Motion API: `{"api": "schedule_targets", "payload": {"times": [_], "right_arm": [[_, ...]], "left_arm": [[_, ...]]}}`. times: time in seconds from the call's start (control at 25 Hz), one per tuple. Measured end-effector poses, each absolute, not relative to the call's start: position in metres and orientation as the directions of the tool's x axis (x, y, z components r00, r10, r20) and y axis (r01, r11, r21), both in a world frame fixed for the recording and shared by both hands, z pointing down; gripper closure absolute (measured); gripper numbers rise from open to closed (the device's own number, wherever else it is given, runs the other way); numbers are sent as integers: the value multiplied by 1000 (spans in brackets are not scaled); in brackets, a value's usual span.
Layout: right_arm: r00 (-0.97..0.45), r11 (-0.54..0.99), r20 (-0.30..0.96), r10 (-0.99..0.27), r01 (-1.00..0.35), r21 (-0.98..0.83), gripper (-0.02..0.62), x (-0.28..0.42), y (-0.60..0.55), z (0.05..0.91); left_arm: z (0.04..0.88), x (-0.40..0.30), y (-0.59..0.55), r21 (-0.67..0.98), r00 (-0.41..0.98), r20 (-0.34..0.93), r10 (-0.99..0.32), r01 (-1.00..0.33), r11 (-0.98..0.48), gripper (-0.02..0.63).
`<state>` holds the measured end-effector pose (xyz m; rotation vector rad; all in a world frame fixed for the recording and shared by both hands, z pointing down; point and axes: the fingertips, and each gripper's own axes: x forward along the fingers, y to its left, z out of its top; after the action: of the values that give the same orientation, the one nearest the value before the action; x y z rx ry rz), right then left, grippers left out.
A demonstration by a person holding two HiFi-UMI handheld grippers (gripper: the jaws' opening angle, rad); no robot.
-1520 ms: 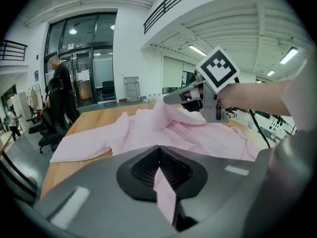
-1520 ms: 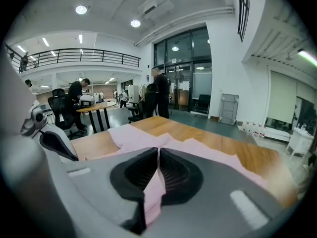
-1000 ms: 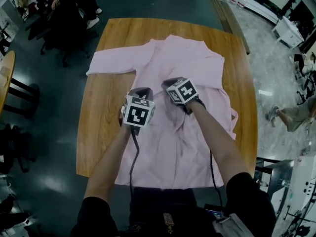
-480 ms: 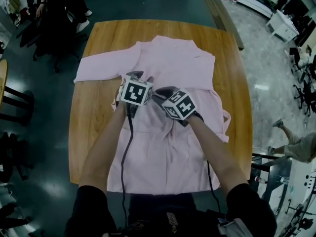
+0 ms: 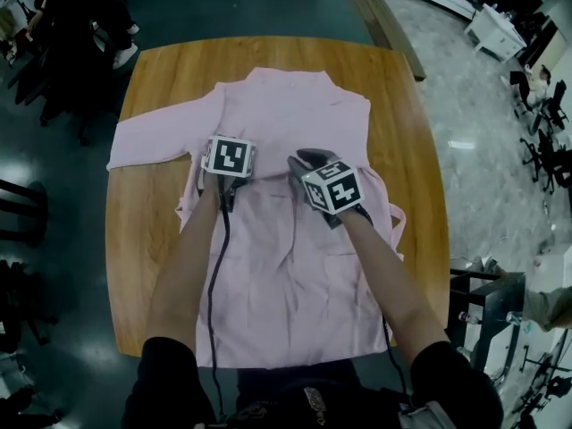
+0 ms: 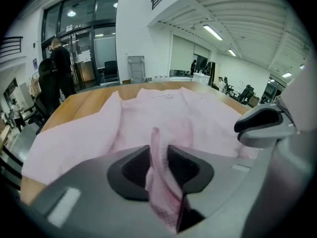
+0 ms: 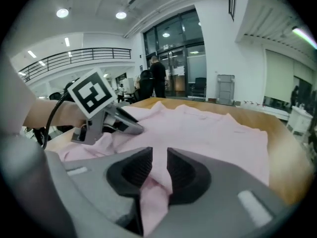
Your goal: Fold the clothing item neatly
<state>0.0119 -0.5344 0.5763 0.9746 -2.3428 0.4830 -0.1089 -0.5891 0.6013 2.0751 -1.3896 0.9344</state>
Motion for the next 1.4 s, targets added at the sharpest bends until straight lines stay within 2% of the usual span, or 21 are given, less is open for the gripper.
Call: {"api": "schedule_targets", "payload": {"times": [0.04,0.08,0.2,0.36,0.56,0.72,0.92,0.96,1.04,1.08,1.4], "right_arm": [[-564,650,624,-541,-751,-115,514,20,-541,582],[-546,633,639,-542,-765,-117,514,28,-545,588],[-515,598,673,-531,-790,-133,514,46,-553,602],[-473,549,710,-521,-823,-145,514,62,-557,615],[-474,547,714,-515,-823,-152,514,67,-555,615],[-496,563,689,-529,-812,-152,514,70,-552,598],[-568,624,627,-532,-765,-163,514,57,-535,567],[-592,645,610,-527,-746,-167,514,51,-530,559],[-636,692,579,-510,-703,-164,514,39,-520,543],[-654,713,569,-499,-682,-160,514,34,-513,536],[-708,784,531,-466,-609,-124,540,-33,-483,501]], "left_arm": [[604,-113,-589,13,244,759,-604,-933,-361,532],[605,-117,-589,18,238,758,-607,-938,-345,583],[599,-125,-586,35,227,744,-629,-952,-303,583],[587,-139,-591,-24,176,722,-669,-960,-279,579],[603,-148,-581,-59,150,767,-624,-952,-300,441],[589,-158,-563,-37,128,750,-650,-972,-234,434],[555,-165,-540,-47,98,696,-711,-982,-182,463],[549,-169,-535,-58,79,685,-724,-985,-163,481],[540,-181,-521,-65,36,665,-746,-992,-106,578],[537,-186,-514,-60,25,657,-754,-995,-85,598],[523,-252,-477,-11,37,632,-774,-998,-56,598]]}}
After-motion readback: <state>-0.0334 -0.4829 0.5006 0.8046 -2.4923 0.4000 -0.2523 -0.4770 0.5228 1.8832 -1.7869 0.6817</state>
